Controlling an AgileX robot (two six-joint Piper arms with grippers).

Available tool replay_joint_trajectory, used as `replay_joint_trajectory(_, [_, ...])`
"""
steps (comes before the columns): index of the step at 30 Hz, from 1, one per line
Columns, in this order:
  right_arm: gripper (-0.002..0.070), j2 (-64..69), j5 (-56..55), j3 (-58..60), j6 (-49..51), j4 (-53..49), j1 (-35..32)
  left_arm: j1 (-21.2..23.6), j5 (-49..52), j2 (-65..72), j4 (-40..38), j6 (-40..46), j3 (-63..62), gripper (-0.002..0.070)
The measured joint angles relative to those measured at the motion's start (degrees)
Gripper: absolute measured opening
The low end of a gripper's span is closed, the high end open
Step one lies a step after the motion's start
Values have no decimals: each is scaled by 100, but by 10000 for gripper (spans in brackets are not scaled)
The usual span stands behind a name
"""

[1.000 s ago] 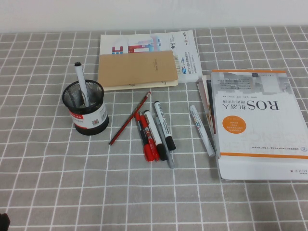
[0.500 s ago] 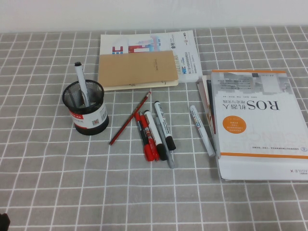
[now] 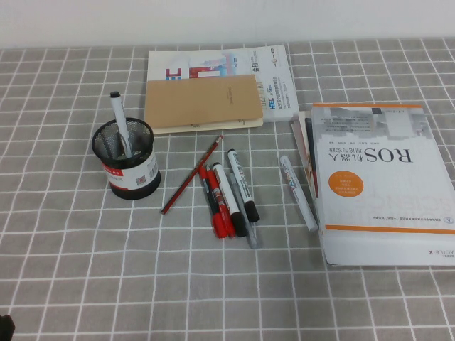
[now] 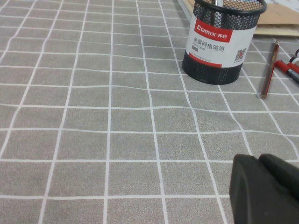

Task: Put the pen into the pen holder
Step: Pick up the pen on the table

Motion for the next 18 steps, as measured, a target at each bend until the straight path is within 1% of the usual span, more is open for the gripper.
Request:
replay_joint_trajectory(2, [-13, 696, 450, -458, 0, -160, 0, 0, 0, 0, 0, 0, 0, -5])
replay_joint_trajectory(5, [-12, 1743, 968, -1134, 89, -501, 294, 0, 0, 0, 0, 0, 0, -5])
replay_joint_trajectory(10, [-12, 3181, 1354, -2172, 867, -1901, 1444, 0, 0, 0, 0, 0, 0, -5])
replay_joint_trajectory(12, [-12, 3709, 1367, -2538, 1039, -2242, 1819, 0, 0, 0, 0, 0, 0, -5])
replay_joint_trajectory(18, [-13, 5048, 1367, -3821, 1176, -2245, 2426, 0, 0, 0, 0, 0, 0, -5])
